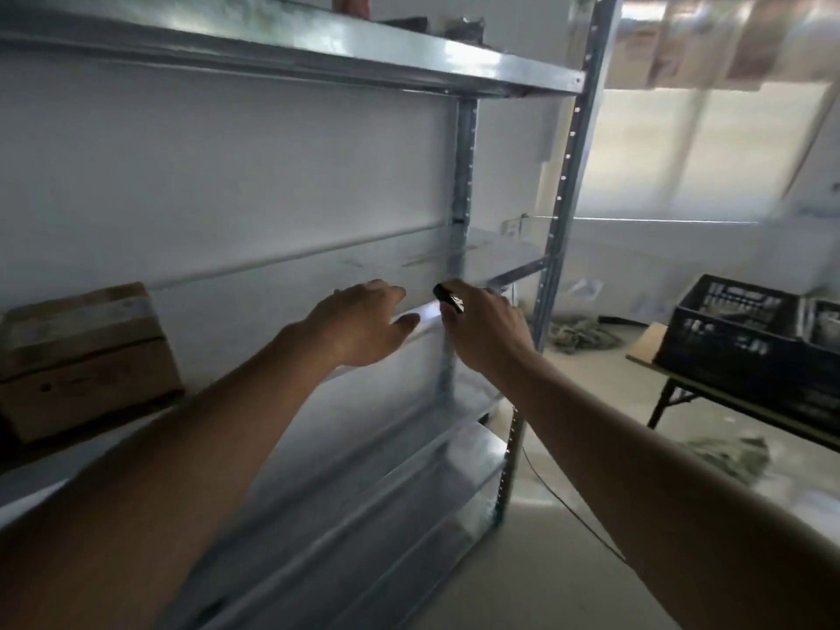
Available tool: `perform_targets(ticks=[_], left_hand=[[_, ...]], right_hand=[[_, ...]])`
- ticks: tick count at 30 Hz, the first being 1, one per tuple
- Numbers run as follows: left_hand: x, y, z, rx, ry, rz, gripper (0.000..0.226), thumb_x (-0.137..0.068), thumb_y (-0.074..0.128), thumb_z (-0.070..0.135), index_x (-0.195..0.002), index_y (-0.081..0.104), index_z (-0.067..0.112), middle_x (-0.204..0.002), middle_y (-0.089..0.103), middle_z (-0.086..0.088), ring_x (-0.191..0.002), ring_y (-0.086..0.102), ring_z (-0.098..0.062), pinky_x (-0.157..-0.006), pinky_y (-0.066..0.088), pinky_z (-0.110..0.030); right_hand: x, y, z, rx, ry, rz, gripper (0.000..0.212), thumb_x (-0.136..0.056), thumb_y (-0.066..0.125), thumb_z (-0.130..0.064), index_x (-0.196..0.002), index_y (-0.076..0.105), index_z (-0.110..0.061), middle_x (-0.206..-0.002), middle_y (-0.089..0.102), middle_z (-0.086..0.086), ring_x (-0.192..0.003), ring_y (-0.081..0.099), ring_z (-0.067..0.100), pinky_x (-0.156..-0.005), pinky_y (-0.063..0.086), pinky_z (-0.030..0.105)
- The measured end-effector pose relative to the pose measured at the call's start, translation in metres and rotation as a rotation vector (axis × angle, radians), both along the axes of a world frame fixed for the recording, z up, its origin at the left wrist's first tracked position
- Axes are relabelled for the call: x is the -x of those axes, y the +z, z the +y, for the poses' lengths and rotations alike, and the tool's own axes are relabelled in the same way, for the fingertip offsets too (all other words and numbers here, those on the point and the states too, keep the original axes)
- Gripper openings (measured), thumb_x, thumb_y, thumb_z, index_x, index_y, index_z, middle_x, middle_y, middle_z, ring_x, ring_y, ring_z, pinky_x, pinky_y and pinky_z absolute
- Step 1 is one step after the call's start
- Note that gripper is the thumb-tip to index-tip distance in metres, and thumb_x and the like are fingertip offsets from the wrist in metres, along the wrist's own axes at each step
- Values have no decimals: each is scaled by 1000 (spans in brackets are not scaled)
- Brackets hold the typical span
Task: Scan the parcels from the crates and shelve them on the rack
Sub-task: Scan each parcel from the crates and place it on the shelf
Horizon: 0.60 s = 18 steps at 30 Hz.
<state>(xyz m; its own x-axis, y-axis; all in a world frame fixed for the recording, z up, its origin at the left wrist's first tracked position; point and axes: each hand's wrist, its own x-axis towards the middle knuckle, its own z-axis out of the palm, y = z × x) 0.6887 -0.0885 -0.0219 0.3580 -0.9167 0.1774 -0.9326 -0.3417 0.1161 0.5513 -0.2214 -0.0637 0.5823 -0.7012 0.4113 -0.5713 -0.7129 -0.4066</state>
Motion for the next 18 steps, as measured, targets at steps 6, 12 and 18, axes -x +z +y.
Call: perform_targets(ticks=[6,12,18], left_hand=[[101,-27,-90,-42,-133,40,55,-107,44,54,-146,54,16,-154,53,-10,-135,54,-30,-110,45,-42],[201,-46,-181,-81,-248,44,62,-106,42,60,-153,47,19,-158,48,-8,-140,51,-29,-113,44,-49],[274,-57,-276,-106,-381,41,60,-106,42,59,-152,48,21,-157,50,-7,-140,51,-27,-112,45,-48]], right_hand=[[132,-23,-59,-17,-115,22,40,-108,51,-42,-148,55,-41,-130,71,13,-111,69,37,-83,52,41],[252,-45,-116,-65,-231,52,43,-109,53,-41,-151,53,-34,-137,68,14,-117,66,38,-90,54,44],[329,-53,-178,-140,-390,38,44,-108,51,-43,-151,52,-32,-131,66,19,-113,65,45,-94,55,51]])
